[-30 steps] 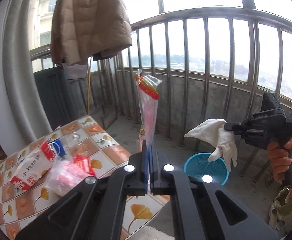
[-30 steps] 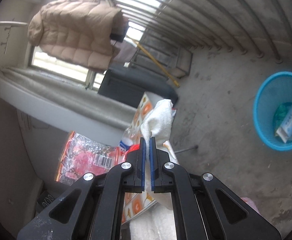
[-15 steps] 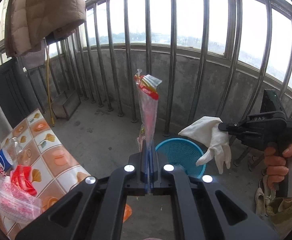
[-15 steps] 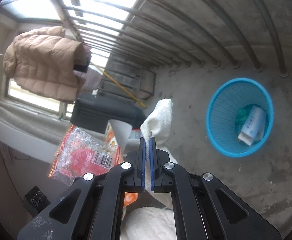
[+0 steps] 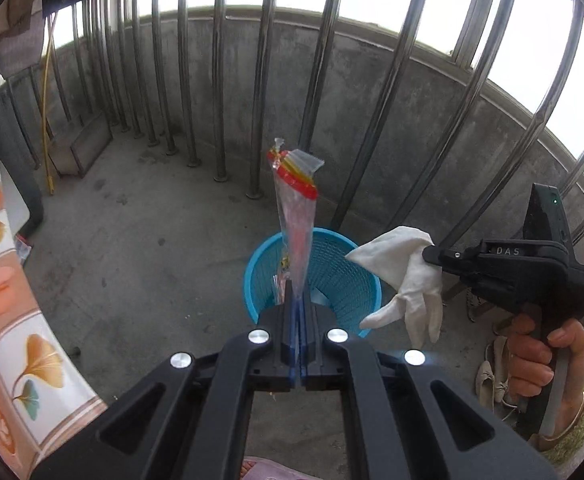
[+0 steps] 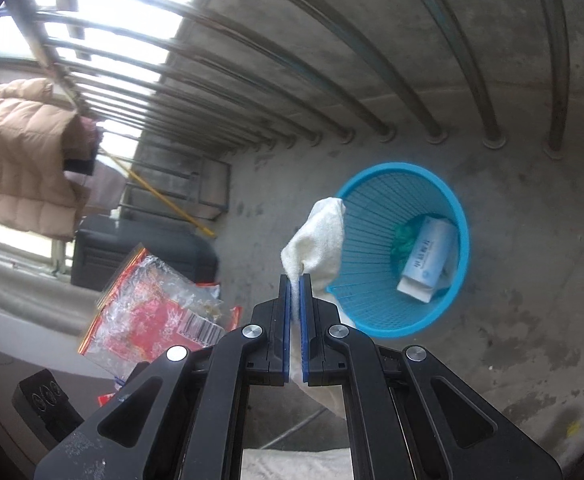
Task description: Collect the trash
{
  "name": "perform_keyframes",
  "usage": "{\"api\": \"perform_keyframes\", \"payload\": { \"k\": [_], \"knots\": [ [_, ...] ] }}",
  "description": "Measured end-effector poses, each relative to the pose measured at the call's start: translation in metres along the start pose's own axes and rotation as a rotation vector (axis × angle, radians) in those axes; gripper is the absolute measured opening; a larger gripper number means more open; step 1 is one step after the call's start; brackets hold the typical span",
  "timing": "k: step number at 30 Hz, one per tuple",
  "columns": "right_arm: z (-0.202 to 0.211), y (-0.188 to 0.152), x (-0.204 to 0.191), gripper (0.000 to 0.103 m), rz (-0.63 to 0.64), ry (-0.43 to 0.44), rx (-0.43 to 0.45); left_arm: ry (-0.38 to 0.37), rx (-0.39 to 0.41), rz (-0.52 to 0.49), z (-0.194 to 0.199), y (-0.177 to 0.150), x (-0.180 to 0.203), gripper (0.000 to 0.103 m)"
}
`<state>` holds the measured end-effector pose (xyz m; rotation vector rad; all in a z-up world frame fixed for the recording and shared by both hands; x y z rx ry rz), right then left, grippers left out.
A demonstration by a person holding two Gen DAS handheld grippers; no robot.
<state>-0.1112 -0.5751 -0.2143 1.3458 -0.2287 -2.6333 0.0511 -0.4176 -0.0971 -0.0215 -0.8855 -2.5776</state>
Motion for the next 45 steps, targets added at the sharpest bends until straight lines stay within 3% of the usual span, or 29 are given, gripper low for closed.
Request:
{"api": "perform_keyframes", "payload": {
  "k": [6,7,9,10,12,14,18,22,26,37,40,42,45],
  "knots": [
    [-0.035,0.026,0.014,0.007,-0.037,-0.025,-0.012,-0.053,-0.067,0.041,-0.06,0.02,0.003,0.001],
    [-0.042,0.031,0.016,0.008,-0.038,-0.029,-0.02,-0.059,-0.084,0.033,-0.072,0.024,0.005,0.005],
    [-0.064,0.039,0.025,0.037,-0.06,-0.047,-0.046,-0.053,-0.119,0.024,-0.093,0.027,0.007,0.025],
    [-0.07,0.041,0.03,0.043,-0.075,-0.063,-0.047,-0.031,-0.132,0.027,-0.101,0.029,0.006,0.036],
    [-0.082,0.043,0.037,0.046,-0.076,-0.096,-0.052,0.018,-0.137,0.033,-0.108,0.031,0.004,0.038],
    [-0.086,0.041,0.043,0.049,-0.08,-0.124,-0.067,0.018,-0.125,0.044,-0.105,0.031,0.002,0.042],
    [-0.075,0.029,0.045,0.056,-0.078,-0.106,-0.071,0.043,-0.071,0.028,-0.077,0.027,0.001,0.051],
    [-0.056,0.014,0.042,0.059,-0.044,-0.11,-0.06,0.059,-0.037,0.019,-0.055,0.024,-0.002,0.059],
    [-0.039,0.002,0.03,0.061,-0.004,-0.1,-0.045,0.09,-0.035,0.007,-0.042,0.023,-0.001,0.062],
    [-0.024,-0.008,-0.012,0.062,0.074,-0.056,-0.038,0.106,-0.124,0.031,-0.029,0.003,-0.003,0.063],
    [-0.021,-0.011,-0.022,0.062,0.084,-0.045,-0.032,0.167,-0.139,0.001,-0.024,-0.005,-0.004,0.063],
    [-0.02,-0.012,-0.027,0.062,0.095,-0.047,-0.037,0.195,-0.14,0.026,-0.019,-0.008,-0.007,0.063],
    [-0.015,-0.012,-0.032,0.062,0.131,-0.068,-0.021,0.169,-0.091,0.094,-0.001,-0.009,-0.008,0.063]
  ]
}}
Point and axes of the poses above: each gripper's, at about its wrist camera, not at the fingertips, and z roughly against the way its jaws point, x to its right, y to its top, the point moved 3 cm from there along -z, roughly the way its jaws point
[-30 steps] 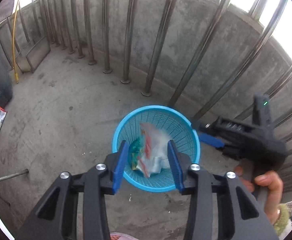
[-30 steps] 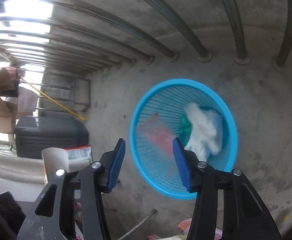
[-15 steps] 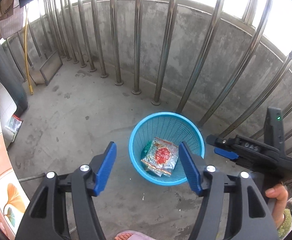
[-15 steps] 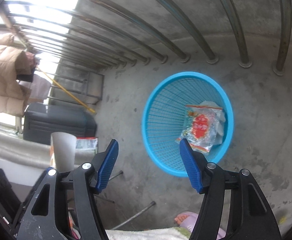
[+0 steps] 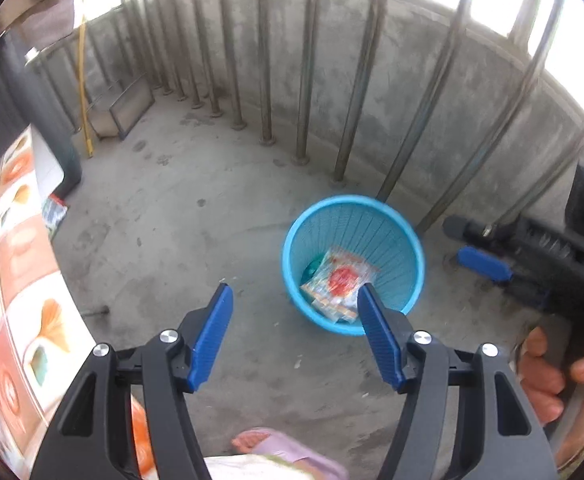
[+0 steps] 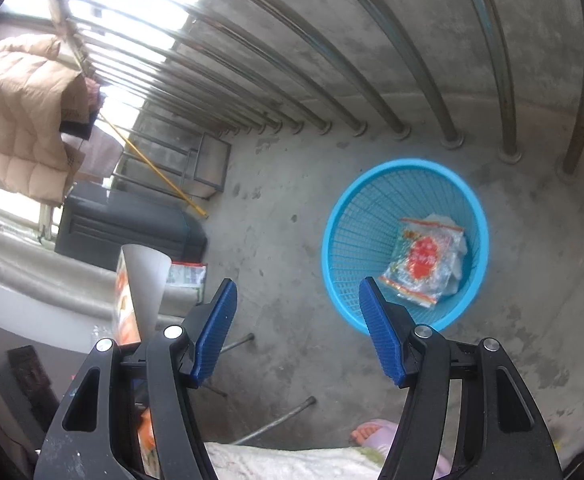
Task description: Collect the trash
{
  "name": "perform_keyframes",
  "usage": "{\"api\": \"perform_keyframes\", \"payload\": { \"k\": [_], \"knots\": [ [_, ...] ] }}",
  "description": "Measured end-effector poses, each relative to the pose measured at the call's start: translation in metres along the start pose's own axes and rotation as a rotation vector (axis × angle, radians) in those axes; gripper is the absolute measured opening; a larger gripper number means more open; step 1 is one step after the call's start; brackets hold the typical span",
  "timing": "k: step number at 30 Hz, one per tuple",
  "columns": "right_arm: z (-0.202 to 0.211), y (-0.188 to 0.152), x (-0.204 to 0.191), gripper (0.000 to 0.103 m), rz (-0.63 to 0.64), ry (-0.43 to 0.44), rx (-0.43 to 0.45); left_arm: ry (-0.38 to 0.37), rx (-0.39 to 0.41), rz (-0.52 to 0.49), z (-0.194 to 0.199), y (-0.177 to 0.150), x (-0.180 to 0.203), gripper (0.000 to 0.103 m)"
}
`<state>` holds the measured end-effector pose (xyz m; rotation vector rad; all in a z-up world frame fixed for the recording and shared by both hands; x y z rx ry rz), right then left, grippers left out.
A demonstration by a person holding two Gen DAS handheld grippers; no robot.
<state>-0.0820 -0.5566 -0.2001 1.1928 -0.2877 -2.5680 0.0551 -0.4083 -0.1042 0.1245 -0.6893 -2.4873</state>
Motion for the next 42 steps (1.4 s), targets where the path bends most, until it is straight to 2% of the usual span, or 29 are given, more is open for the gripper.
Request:
{"api": "perform_keyframes", "payload": {
  "k": [8,13,17,23,27,32,36,42],
  "knots": [
    [0.01,-0.012,-0.01,0.062,0.033,-0.003,0.028,-0.04,0.097,-0.032,0.047,-0.011,0.003,0.063],
    [0.009,-0.014,-0.023,0.062,0.056,-0.002,0.031,-0.08,0.153,0.028,0.067,-0.01,-0.014,0.063],
    [0.008,-0.017,-0.035,0.062,0.071,0.01,0.041,-0.082,0.184,0.05,0.075,-0.011,-0.021,0.063],
    [-0.001,-0.02,-0.055,0.062,0.096,0.006,0.006,-0.062,0.2,0.024,0.078,-0.011,-0.015,0.063],
    [0.007,-0.014,-0.069,0.062,0.12,-0.004,0.021,-0.058,0.179,0.022,0.075,-0.012,-0.012,0.063],
    [0.022,-0.006,-0.072,0.062,0.114,-0.016,0.082,-0.063,0.17,0.092,0.075,-0.01,-0.022,0.063],
    [0.023,-0.01,-0.07,0.062,0.137,-0.048,0.11,-0.067,0.183,0.062,0.082,-0.009,-0.015,0.063],
    [0.019,-0.013,-0.07,0.062,0.126,-0.057,0.091,-0.05,0.2,0.048,0.094,-0.012,-0.015,0.063]
  ]
}}
Point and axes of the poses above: each gripper's, at about its wrist camera, not at the fingertips, and z roughly against the way its jaws point, x to its right, y to its top, the point moved 3 cm from there along -z, roughly the way its jaws point
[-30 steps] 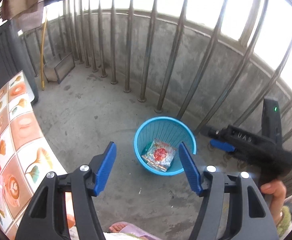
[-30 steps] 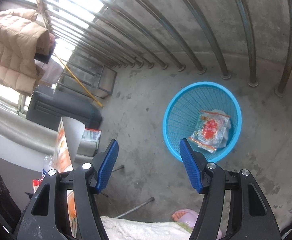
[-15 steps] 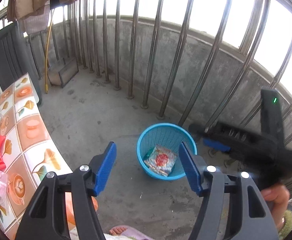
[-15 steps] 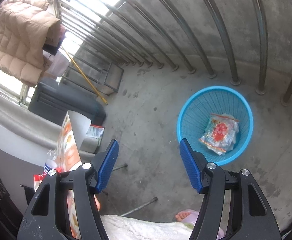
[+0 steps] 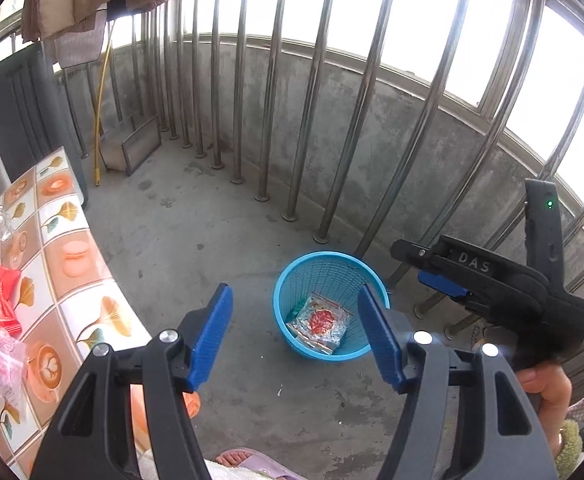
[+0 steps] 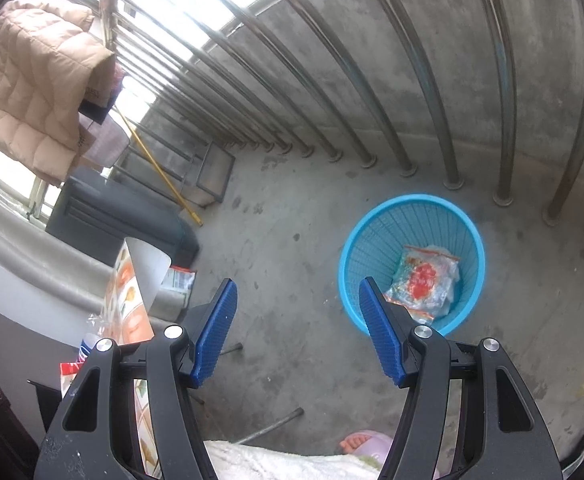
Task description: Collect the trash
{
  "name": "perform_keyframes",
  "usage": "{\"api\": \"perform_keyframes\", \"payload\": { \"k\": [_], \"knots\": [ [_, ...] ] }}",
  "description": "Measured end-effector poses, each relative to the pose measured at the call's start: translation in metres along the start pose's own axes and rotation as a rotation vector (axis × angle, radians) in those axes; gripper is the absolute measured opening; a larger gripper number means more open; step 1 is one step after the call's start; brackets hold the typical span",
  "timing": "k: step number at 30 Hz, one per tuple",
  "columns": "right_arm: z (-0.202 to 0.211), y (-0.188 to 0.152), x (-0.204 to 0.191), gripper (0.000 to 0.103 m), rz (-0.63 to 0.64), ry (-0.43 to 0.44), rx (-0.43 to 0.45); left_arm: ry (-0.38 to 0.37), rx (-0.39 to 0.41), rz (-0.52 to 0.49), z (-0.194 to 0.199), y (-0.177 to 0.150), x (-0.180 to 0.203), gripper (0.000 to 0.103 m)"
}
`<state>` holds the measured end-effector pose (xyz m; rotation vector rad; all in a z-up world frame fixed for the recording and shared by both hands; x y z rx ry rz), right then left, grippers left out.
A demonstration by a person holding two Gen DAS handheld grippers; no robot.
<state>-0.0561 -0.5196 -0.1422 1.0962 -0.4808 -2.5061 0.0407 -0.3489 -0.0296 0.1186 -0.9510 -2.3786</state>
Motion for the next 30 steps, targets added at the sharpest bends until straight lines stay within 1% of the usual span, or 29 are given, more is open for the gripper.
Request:
{"api": "perform_keyframes", "payload": {
  "k": [5,7,9,15,17,18,19,20,23,25,27,30],
  "knots": [
    [0.002,-0.001,-0.01,0.062,0.026,0.025,0.011,0.026,0.007,-0.021,0.01,-0.003,0.003,0.063],
    [0.0,-0.003,-0.013,0.062,0.033,0.022,0.011,0.033,0.02,-0.024,0.016,-0.004,0.003,0.065],
    [-0.003,-0.005,-0.016,0.062,0.013,0.045,0.006,0.034,0.027,-0.01,0.023,-0.006,0.001,0.066],
    [-0.003,-0.008,-0.028,0.062,0.054,0.026,0.015,0.044,0.038,0.045,0.039,-0.014,-0.018,0.067],
    [-0.002,-0.009,-0.033,0.062,0.081,0.014,0.026,0.075,0.051,0.048,0.052,-0.02,-0.031,0.067],
    [-0.002,-0.009,-0.036,0.062,0.094,-0.001,0.032,0.092,0.074,0.063,0.064,-0.024,-0.042,0.068],
    [-0.002,-0.01,-0.04,0.062,0.102,-0.007,0.035,0.102,0.094,0.088,0.075,-0.029,-0.055,0.071],
    [-0.002,-0.01,-0.044,0.062,0.105,0.001,0.035,0.111,0.1,0.112,0.086,-0.035,-0.069,0.072],
    [0.002,-0.014,-0.063,0.062,0.119,0.065,0.039,0.152,0.096,0.126,0.112,-0.051,-0.099,0.072],
    [0.005,-0.017,-0.079,0.062,0.146,0.12,0.031,0.186,0.124,0.11,0.136,-0.063,-0.118,0.073],
    [0.007,-0.025,-0.102,0.062,0.204,0.162,0.014,0.199,0.15,0.116,0.157,-0.078,-0.135,0.075],
    [0.007,-0.044,-0.139,0.062,0.32,0.217,-0.038,0.22,0.207,0.172,0.186,-0.106,-0.167,0.076]
  ]
}}
Point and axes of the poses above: each gripper's, at about its wrist camera, not at the fingertips, and z roughly against the way its jaws point, x to its right, y to its top, the point moved 3 cm from there along -z, roughly the way its jaws point
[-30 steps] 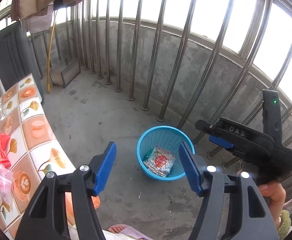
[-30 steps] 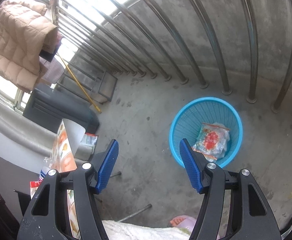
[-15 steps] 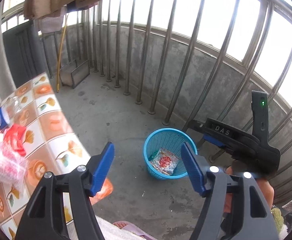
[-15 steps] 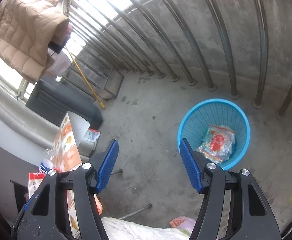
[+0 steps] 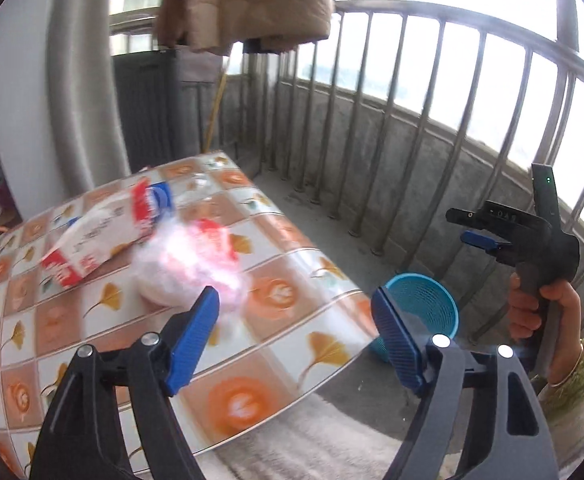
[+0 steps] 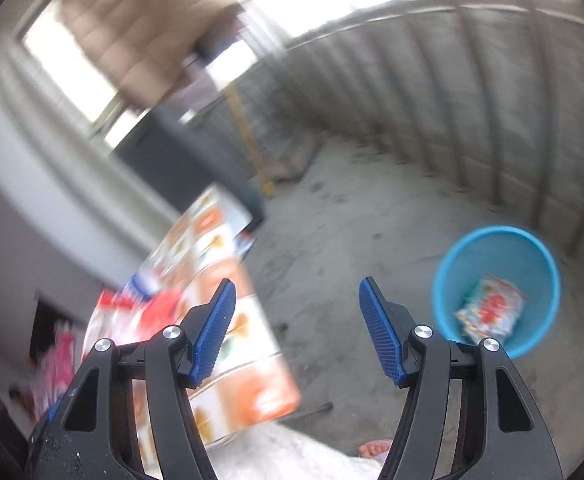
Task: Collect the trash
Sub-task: 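Move both grippers back over the table toward the clear plastic bag, then grasp the clear red-printed plastic bag with the right gripper while the left gripper grasps the paper cup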
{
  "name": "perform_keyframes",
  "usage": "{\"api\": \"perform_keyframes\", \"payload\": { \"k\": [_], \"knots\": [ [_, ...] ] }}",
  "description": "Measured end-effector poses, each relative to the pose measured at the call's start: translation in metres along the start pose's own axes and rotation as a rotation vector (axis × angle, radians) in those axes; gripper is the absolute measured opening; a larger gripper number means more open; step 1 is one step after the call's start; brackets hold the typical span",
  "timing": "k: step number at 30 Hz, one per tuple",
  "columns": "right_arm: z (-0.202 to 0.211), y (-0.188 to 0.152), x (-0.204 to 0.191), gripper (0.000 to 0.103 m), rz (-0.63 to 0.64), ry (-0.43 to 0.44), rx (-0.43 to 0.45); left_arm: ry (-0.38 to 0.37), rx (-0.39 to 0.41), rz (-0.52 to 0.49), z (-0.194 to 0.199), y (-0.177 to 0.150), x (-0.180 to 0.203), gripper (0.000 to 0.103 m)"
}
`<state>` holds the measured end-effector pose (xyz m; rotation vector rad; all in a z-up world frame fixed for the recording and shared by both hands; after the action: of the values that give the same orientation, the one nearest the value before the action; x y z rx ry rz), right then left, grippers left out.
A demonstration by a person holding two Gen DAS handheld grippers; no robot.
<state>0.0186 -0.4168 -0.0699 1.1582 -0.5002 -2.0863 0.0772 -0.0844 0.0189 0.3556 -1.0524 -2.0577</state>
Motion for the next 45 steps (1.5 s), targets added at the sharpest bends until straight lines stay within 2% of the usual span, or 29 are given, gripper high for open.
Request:
{"api": "perform_keyframes", "payload": {
  "k": [4,10,14,18,22,25,26,28,29,30,33,36,42,45],
  "knots": [
    [-0.025,-0.016,-0.051,0.063,0.138,0.095,-0.105,0.03,0.045,0.1,0.011,-0.021,-0.048,0.078],
    [-0.08,-0.037,-0.117,0.063,0.207,0.275,-0.298,0.042,0.072,0.274,-0.002,-0.029,-0.104,0.078],
    [-0.103,-0.055,-0.169,0.063,0.407,0.289,-0.319,0.049,0.053,0.36,-0.016,-0.028,-0.129,0.078],
    [-0.113,-0.09,-0.215,0.073,0.693,0.319,-0.304,0.062,0.059,0.447,-0.022,-0.028,-0.152,0.074],
    [-0.126,-0.124,-0.236,0.077,0.931,0.259,-0.278,0.066,0.06,0.496,-0.026,-0.031,-0.168,0.061],
    [-0.135,-0.148,-0.241,0.077,1.079,0.164,-0.233,0.061,0.06,0.514,-0.028,-0.034,-0.177,0.051],
    [-0.139,-0.155,-0.242,0.075,1.118,0.122,-0.214,0.053,0.059,0.524,-0.029,-0.035,-0.179,0.047],
    [-0.148,-0.166,-0.244,0.061,1.154,0.065,-0.207,0.034,0.056,0.536,-0.031,-0.038,-0.181,0.041],
    [-0.148,-0.168,-0.243,0.047,1.157,0.048,-0.21,0.025,0.054,0.539,-0.032,-0.039,-0.181,0.037],
    [-0.148,-0.168,-0.242,0.038,1.151,0.036,-0.212,0.018,0.051,0.54,-0.033,-0.04,-0.18,0.036],
    [-0.135,-0.159,-0.234,0.022,1.059,0.046,-0.214,0.003,0.052,0.537,-0.032,-0.044,-0.176,0.028],
    [-0.121,-0.146,-0.227,0.016,0.965,0.073,-0.21,-0.008,0.055,0.527,-0.031,-0.045,-0.172,0.025],
    [-0.09,-0.115,-0.209,0.014,0.766,0.159,-0.206,-0.012,0.055,0.508,-0.032,-0.04,-0.162,0.024],
    [-0.081,-0.106,-0.198,0.013,0.671,0.202,-0.213,0.01,0.055,0.487,-0.034,-0.037,-0.157,0.024]
  ]
}}
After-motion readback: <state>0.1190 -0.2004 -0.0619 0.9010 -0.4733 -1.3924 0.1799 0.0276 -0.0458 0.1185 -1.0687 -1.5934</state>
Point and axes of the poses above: each gripper's, at about its wrist camera, not at the fingertips, and z roughly against the way its jaws point, x to its right, y to its top, the point moved 3 cm from there along -z, roughly the way its jaws point
